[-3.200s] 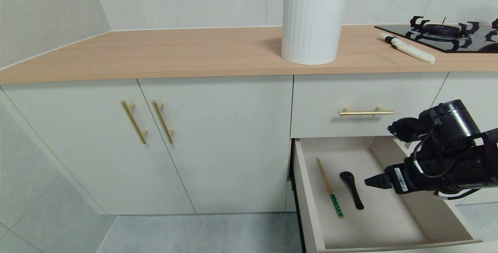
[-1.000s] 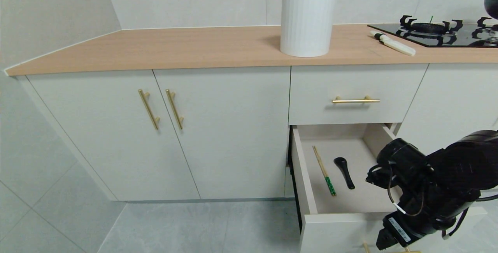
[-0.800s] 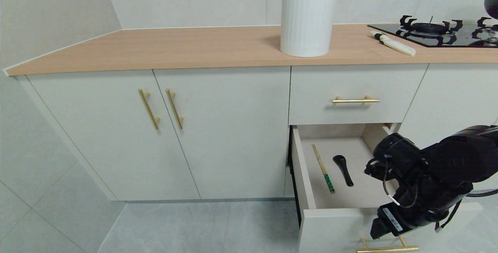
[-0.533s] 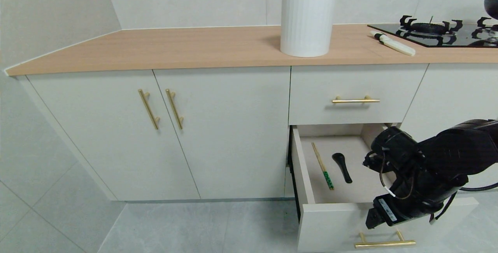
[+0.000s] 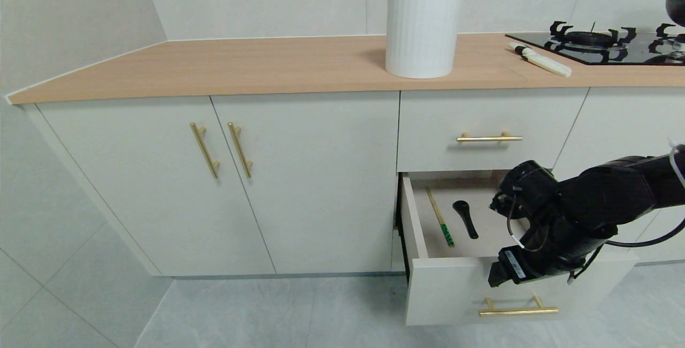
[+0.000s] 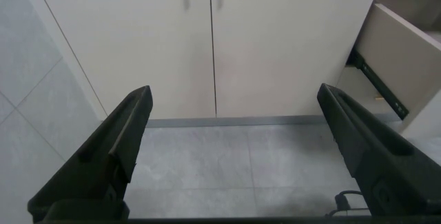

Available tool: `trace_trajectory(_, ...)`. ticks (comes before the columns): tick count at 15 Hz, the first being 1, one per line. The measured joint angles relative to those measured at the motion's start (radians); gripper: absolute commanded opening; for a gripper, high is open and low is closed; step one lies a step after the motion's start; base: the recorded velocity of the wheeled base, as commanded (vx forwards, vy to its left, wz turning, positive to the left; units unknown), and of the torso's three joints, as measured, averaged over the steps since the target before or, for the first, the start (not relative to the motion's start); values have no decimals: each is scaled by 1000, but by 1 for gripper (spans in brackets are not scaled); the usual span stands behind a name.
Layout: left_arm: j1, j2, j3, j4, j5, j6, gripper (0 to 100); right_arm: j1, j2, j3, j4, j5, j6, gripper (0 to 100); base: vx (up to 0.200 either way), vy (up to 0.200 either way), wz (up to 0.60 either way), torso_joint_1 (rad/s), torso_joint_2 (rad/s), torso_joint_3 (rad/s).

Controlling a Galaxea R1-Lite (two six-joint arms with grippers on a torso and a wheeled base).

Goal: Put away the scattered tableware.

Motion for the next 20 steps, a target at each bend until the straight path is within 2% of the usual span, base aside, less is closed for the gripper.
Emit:
trace_trajectory(10, 0, 0, 0, 0, 0, 0, 100, -9, 61, 16, -214, -61, 78, 100, 0, 0, 0, 0, 0, 0)
trace_trajectory(16, 0, 0, 0, 0, 0, 0, 100, -29, 85, 85, -487, -95, 79, 100, 0, 0, 0, 0, 0, 0)
trace_trajectory(20, 0, 0, 0, 0, 0, 0, 100, -45, 126, 109, -599, -111, 79, 100, 0, 0, 0, 0, 0, 0)
